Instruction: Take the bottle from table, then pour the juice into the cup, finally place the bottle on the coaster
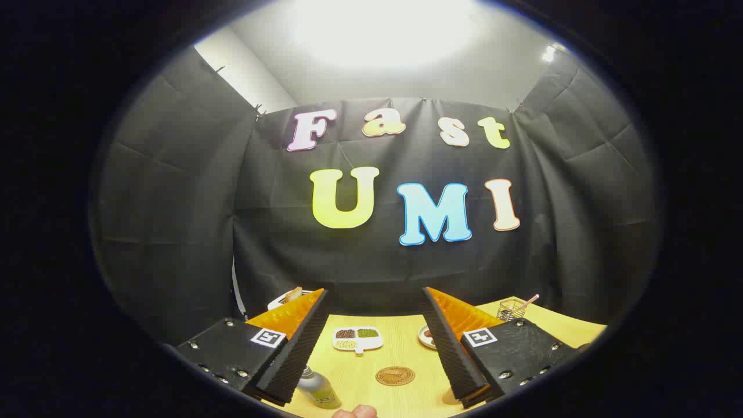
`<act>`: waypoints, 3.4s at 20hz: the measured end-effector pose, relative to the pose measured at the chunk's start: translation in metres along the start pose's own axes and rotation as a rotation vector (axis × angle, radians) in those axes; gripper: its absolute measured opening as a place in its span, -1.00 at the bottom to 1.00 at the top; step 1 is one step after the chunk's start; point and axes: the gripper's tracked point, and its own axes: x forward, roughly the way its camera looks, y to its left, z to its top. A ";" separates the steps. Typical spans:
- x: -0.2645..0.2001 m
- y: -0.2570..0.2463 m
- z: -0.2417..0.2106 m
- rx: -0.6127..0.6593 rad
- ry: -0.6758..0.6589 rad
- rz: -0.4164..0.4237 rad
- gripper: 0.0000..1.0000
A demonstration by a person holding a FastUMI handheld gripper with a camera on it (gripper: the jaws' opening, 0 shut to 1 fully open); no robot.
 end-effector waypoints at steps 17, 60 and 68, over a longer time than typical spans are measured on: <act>-0.003 0.003 -0.006 -0.018 0.013 0.002 0.92; 0.010 0.106 -0.198 -0.022 0.280 0.047 0.92; 0.007 0.104 -0.243 0.002 0.373 0.014 0.93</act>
